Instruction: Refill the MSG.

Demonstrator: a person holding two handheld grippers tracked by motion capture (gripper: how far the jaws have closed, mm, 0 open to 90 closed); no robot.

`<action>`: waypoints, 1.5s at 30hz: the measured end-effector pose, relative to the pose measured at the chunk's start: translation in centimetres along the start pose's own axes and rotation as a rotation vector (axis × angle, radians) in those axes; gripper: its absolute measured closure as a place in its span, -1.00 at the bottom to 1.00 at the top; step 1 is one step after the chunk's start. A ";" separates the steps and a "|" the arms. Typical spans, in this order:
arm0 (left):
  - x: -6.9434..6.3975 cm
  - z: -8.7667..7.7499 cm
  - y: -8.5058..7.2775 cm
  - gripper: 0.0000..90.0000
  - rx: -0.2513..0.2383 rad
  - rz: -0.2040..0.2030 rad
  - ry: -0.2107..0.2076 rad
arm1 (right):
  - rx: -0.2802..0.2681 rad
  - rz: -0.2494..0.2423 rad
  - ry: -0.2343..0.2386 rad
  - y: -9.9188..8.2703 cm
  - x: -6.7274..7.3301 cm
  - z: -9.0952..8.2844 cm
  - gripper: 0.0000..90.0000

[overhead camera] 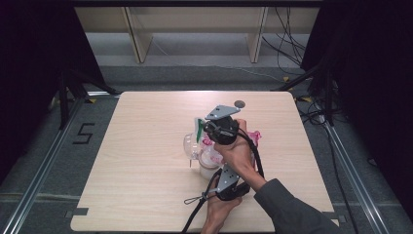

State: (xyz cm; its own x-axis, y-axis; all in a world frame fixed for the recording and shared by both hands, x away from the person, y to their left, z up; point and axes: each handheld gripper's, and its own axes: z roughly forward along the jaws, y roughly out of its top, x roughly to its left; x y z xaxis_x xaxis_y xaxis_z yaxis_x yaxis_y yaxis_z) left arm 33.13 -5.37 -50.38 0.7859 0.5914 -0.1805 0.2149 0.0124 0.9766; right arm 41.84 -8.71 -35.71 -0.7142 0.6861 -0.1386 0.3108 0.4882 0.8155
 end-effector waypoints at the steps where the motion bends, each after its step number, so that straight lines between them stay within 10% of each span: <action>1: 0.0 0.0 0.0 0.62 0.005 0.001 -0.001 | 0.010 -0.006 0.008 0.0 0.0 -0.1 1.00; 45: -0.2 -0.1 0.2 0.61 0.000 0.006 -0.004 | -0.004 -0.034 -0.005 0.0 0.3 0.2 1.00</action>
State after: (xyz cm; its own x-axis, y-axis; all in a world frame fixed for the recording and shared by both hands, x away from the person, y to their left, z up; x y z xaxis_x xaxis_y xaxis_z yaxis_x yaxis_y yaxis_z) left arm 32.95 -5.35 -50.17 0.7894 0.5885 -0.1747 0.2097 0.0089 0.9777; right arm 41.78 -8.42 -35.81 -0.7216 0.6714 -0.1692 0.2835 0.5095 0.8124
